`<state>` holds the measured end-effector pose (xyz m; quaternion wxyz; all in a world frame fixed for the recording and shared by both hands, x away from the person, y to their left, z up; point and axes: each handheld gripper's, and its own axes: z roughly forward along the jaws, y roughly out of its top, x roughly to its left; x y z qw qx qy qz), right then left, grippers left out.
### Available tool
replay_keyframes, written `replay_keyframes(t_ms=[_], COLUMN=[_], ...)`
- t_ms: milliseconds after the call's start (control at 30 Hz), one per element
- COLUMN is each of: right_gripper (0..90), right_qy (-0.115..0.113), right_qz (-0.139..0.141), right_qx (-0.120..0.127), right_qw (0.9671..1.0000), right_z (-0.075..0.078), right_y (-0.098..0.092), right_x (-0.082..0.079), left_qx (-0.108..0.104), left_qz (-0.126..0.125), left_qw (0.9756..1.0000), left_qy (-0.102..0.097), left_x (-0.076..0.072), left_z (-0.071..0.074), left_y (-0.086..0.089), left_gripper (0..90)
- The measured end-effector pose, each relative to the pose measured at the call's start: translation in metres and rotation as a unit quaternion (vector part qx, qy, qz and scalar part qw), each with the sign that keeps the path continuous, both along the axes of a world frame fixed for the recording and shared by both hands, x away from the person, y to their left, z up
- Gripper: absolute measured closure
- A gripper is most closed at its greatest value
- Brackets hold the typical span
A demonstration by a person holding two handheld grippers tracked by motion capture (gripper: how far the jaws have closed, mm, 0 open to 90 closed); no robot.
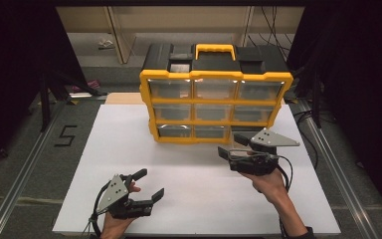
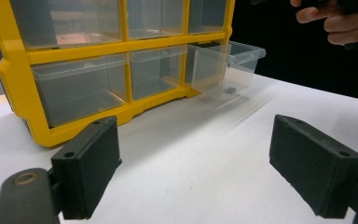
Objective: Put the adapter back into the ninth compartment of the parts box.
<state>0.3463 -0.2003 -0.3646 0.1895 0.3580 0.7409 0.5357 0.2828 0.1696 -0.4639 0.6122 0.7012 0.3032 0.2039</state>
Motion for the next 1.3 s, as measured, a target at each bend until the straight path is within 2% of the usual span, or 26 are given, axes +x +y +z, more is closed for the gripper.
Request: replay_keyframes(t_ms=[400,1000,1300], right_gripper=[26.5,23.2,22.9], right_qy=[-0.016,-0.038,-0.043], right_qz=[0.012,0.021,0.015], right_qx=[0.012,0.024,0.035], right_qw=[0.9997,0.9988,0.9984], right_z=[-0.006,-0.016,-0.021], right_y=[0.004,-0.004,-0.011], right_x=[-0.010,-0.024,-0.030], left_qx=[0.000,-0.002,0.000], left_qz=[-0.001,-0.004,-0.006], left_qw=[1.0000,1.0000,1.0000], left_qy=[-0.001,0.000,0.000], left_x=[0.000,0.000,0.000], left_z=[0.000,0.000,0.000], left_y=[0.000,0.000,-0.001], left_gripper=[15.9,15.9,15.9])
